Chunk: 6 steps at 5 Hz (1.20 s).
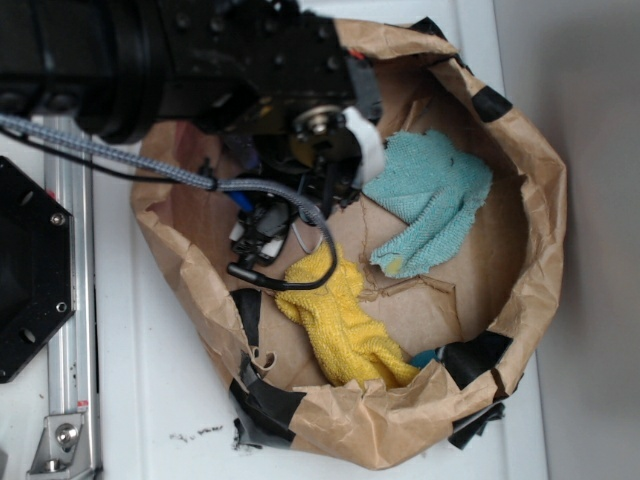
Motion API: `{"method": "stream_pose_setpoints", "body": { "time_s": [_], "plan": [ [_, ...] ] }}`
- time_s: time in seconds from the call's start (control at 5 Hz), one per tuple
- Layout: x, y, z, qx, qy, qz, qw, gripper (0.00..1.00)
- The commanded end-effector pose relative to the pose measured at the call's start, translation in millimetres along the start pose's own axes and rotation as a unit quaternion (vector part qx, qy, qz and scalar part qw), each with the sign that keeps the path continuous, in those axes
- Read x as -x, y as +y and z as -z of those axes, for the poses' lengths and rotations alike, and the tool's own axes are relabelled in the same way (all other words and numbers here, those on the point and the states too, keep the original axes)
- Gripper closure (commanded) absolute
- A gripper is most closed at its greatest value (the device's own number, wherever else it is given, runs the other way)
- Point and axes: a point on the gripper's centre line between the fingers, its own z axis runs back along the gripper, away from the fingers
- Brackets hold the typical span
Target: Grab the gray animal.
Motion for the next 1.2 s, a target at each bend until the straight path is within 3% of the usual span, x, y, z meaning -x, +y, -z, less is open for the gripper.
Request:
{"method": "stream_pose_setpoints", "body": {
  "time_s": [0.0,0.2,0.6,0.8,1.0],
  "plan": [
    [5.3,-2.9,23.6,-0.071,0.03,0.054,0.996,1.0],
    [-2.2,-1.5,-2.1,-0.07,-0.005,0.036,0.997,1.0],
    [-28.3,-18.6,-104.9,-0.056,-0.138,-0.066,0.987,1.0],
    [-34.3,-26.9,-141.8,-0.056,-0.18,-0.19,0.964,1.0],
    [-35.7,-31.5,-139.5,-0.049,-0.199,-0.312,0.928,1.0]
  ]
}}
